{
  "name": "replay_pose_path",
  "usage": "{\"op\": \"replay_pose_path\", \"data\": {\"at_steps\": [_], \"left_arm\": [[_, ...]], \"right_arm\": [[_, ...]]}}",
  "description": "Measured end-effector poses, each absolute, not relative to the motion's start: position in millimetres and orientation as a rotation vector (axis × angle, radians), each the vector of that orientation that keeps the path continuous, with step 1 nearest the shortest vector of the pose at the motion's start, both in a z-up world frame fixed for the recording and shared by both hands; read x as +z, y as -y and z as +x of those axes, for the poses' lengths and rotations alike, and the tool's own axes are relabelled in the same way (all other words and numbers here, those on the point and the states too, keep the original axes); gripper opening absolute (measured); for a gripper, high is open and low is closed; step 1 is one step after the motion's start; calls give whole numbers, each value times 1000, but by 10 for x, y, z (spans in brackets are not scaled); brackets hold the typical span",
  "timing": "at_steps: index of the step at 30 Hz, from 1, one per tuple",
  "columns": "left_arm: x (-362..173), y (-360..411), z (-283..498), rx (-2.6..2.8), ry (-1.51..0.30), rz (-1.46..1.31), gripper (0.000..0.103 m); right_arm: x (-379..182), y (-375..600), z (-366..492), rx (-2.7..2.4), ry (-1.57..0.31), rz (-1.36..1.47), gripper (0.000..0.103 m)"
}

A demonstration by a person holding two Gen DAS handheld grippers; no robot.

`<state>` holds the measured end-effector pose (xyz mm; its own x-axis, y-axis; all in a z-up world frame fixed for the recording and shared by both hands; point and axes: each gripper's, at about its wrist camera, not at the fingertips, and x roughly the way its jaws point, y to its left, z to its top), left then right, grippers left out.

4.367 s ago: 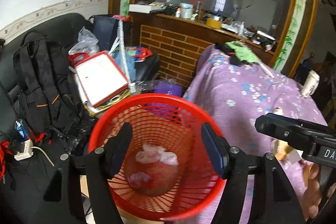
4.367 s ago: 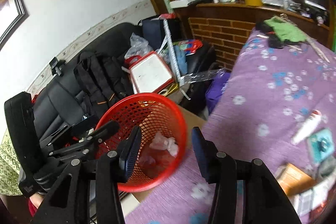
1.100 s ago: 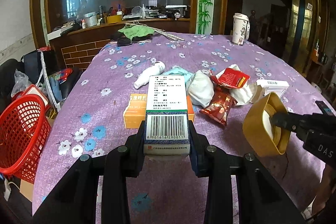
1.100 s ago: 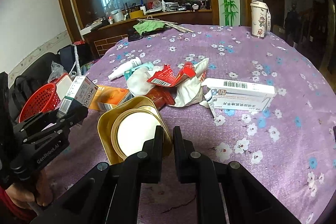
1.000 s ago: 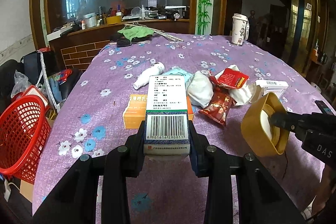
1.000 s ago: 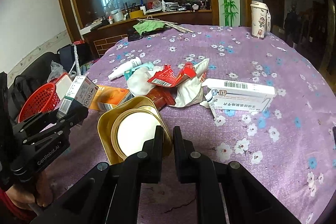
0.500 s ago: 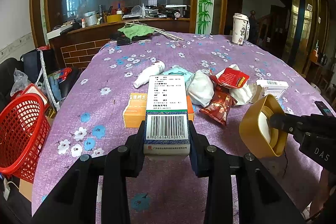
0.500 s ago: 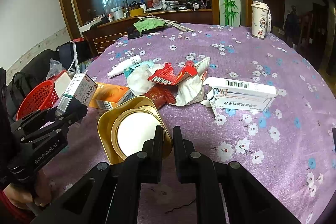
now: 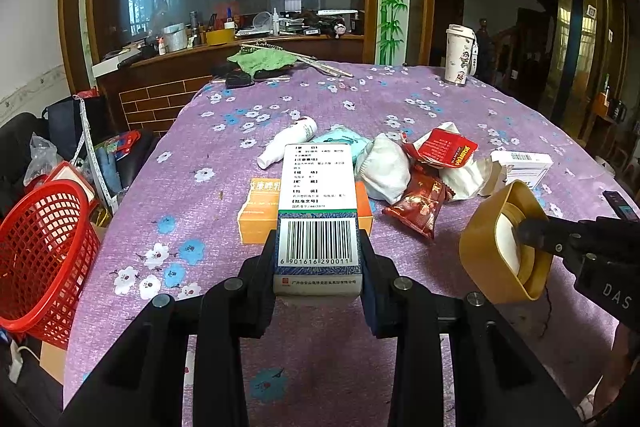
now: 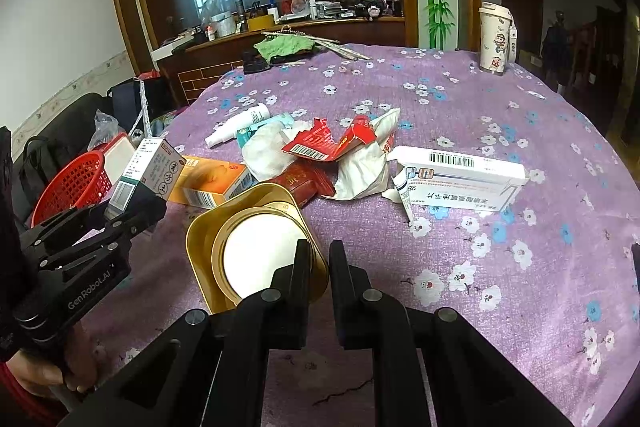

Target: Collect trash

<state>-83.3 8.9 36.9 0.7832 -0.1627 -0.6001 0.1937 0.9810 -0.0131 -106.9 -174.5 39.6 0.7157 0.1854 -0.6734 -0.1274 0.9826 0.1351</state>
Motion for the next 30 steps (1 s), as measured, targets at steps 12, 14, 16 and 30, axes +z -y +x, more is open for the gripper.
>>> {"op": "replay_pose_path", "data": {"at_steps": [12, 14, 16, 30], "left_arm": [[371, -141, -828, -191, -644, 53, 33], [370, -136, -823, -189, -644, 53, 33], [372, -135, -821, -190, -644, 52, 33], [420, -210, -837, -156, -640, 60, 33]], "right_arm": [[394, 1736, -1078, 173, -757, 72, 10], [395, 1733, -1078, 173, -757, 71, 10], [391, 1735, -1076, 173, -758, 70, 10], [446, 1662, -1079, 187, -745, 53, 11]]}}
